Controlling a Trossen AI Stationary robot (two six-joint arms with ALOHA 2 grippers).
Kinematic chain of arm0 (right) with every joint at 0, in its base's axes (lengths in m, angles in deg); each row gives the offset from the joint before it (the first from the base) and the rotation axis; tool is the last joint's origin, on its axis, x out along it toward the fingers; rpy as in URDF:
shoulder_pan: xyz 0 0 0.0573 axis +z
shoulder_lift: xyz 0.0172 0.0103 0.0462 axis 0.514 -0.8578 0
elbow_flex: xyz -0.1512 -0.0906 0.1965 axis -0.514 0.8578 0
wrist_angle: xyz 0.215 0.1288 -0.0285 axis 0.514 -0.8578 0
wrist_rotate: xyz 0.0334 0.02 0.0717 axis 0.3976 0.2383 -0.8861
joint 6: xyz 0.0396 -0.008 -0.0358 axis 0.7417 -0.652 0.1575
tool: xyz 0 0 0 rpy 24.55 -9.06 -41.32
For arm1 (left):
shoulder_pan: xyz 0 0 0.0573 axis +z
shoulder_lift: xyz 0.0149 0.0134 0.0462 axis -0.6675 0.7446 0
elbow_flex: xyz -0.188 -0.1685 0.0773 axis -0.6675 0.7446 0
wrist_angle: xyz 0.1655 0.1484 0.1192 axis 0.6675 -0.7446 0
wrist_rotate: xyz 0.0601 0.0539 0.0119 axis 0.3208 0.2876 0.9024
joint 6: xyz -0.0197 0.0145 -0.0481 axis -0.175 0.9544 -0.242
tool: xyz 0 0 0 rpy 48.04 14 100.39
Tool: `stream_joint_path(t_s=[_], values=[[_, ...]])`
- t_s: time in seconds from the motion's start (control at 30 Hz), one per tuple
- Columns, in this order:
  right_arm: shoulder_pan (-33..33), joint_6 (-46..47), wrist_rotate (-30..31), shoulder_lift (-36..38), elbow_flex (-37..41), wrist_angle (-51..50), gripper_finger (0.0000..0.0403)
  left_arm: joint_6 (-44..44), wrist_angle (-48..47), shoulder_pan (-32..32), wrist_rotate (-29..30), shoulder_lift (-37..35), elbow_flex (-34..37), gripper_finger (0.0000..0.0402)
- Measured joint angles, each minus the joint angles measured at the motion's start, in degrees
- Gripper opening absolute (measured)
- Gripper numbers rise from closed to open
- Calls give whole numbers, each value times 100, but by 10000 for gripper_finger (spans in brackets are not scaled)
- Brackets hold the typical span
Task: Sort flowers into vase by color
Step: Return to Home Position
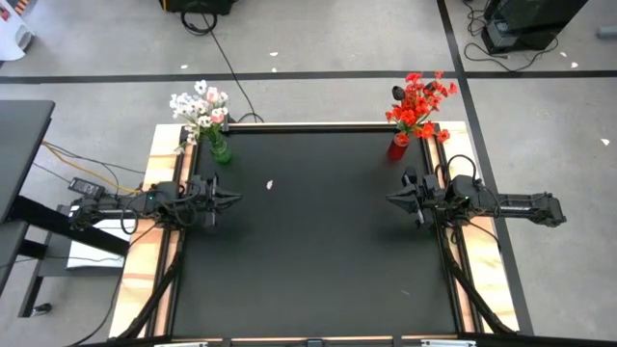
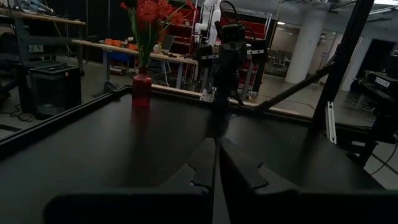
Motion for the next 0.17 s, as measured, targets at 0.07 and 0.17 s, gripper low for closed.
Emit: stream_joint_path(t_s=[0.07,0.17], values=[[0,-1,0,0,-1,0,28,0,1,0,0,-1,2,30],[2,0,0,0,0,0,28,0,-1,1,0,-2,2,30]])
